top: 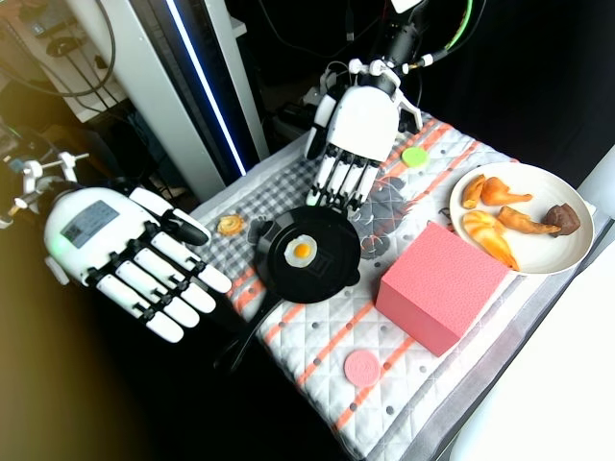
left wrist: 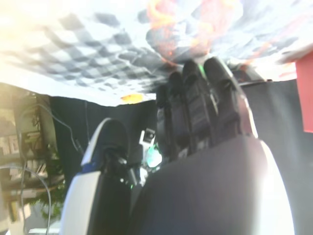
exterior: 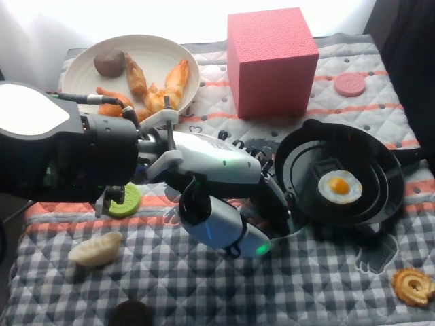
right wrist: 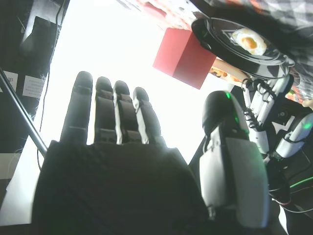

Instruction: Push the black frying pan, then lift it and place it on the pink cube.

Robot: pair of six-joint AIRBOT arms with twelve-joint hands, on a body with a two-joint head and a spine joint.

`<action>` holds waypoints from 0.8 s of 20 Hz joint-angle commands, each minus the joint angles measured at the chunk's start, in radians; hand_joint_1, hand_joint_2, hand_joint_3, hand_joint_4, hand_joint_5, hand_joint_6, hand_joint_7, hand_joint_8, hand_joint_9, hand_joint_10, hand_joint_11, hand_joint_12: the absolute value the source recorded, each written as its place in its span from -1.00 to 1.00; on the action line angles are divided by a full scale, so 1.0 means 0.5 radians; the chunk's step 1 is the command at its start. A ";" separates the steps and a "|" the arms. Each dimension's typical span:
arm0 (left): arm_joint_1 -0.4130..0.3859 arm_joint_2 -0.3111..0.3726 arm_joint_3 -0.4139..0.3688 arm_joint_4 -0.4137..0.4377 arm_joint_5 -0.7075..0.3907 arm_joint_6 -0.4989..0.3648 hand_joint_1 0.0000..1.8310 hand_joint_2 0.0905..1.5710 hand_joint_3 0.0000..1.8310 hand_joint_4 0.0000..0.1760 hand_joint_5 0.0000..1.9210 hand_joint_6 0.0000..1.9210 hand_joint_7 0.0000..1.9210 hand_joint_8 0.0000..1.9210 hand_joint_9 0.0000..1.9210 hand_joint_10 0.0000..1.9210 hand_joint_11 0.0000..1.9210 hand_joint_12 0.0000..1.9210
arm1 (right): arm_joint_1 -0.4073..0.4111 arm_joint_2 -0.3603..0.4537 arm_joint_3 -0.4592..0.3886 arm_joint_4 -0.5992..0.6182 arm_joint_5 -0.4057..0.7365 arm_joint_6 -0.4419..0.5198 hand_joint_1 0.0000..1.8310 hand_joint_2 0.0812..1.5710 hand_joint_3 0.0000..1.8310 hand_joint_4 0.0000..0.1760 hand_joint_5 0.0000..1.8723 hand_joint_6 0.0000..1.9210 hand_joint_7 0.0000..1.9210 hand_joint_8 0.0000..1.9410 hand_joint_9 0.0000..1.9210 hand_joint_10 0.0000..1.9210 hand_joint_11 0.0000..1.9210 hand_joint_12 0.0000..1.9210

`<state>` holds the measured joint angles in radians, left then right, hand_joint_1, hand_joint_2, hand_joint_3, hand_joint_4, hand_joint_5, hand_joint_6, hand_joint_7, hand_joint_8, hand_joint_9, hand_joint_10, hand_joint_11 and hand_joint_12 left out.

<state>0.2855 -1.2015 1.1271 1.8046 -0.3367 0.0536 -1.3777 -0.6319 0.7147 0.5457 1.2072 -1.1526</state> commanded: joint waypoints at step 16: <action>-0.022 -0.133 0.076 -0.196 0.039 0.109 -0.20 0.66 -0.98 -0.57 -0.46 -0.95 -0.66 -0.99 -0.72 -0.99 -1.00 -0.59 | 0.006 0.004 0.016 -0.007 0.241 0.010 -0.69 0.61 -1.00 -1.00 -1.00 -1.00 -1.00 -1.00 -1.00 -1.00 -1.00 -1.00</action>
<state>0.2855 -1.2736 1.1698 1.7370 -0.3058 0.1143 -1.3777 -0.6319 0.7158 0.5453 1.2079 -1.1522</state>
